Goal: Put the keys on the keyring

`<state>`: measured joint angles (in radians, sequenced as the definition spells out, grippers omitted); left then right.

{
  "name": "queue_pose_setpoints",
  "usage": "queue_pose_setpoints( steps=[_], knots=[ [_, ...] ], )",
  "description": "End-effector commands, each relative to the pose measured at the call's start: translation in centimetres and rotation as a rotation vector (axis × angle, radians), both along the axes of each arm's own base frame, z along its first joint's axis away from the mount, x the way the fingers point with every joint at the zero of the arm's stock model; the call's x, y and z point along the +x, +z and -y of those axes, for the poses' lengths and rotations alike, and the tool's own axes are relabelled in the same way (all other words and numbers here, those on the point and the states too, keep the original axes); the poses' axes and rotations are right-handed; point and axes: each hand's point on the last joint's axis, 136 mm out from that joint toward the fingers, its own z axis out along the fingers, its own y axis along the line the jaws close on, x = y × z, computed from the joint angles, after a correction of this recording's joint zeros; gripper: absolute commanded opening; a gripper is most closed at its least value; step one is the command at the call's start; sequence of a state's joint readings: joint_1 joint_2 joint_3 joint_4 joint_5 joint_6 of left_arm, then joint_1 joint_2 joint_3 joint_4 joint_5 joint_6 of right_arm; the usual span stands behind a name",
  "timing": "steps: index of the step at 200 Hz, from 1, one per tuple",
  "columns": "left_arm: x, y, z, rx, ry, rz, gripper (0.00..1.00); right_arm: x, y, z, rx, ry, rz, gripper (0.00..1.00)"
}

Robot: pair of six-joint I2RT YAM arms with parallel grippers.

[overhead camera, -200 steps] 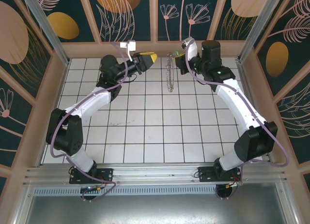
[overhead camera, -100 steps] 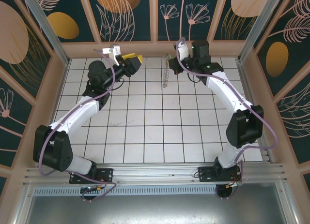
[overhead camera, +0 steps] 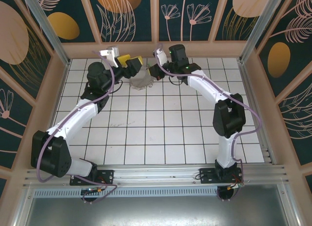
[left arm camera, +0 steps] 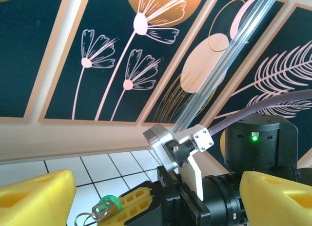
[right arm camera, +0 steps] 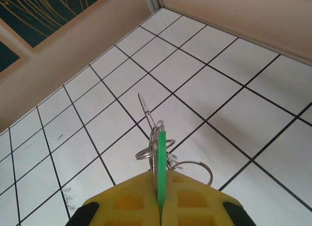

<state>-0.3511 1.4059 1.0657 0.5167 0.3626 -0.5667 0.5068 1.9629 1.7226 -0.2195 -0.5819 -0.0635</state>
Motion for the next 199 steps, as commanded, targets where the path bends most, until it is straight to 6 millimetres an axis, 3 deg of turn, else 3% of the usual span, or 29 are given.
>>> queue_pose_setpoints(
  steps=[1,67,119,164,195,199],
  knots=[
    [-0.5,1.0,-0.9,0.008,0.033,0.035,0.87,0.1,1.6,-1.4,0.076,0.047,0.042,0.0],
    [-1.0,1.1,-1.2,-0.01,0.037,0.033,0.88,-0.2,-1.8,-1.7,0.021,0.055,-0.004,0.0],
    [-1.6,1.0,-1.2,-0.033,0.022,0.031,0.88,-4.1,-7.4,0.3,-0.018,0.046,-0.116,0.0],
    [-1.9,1.0,-1.1,-0.068,0.001,0.031,0.89,-7.5,-10.0,2.0,-0.045,0.034,-0.177,0.0],
    [-2.0,1.4,-0.9,-0.088,-0.011,0.036,0.89,-8.8,-12.1,2.9,-0.084,0.025,-0.226,0.0],
    [-2.0,0.3,-0.9,-0.082,-0.01,0.014,0.89,-9.0,-12.4,3.0,-0.091,0.025,-0.234,0.0]
  ],
)
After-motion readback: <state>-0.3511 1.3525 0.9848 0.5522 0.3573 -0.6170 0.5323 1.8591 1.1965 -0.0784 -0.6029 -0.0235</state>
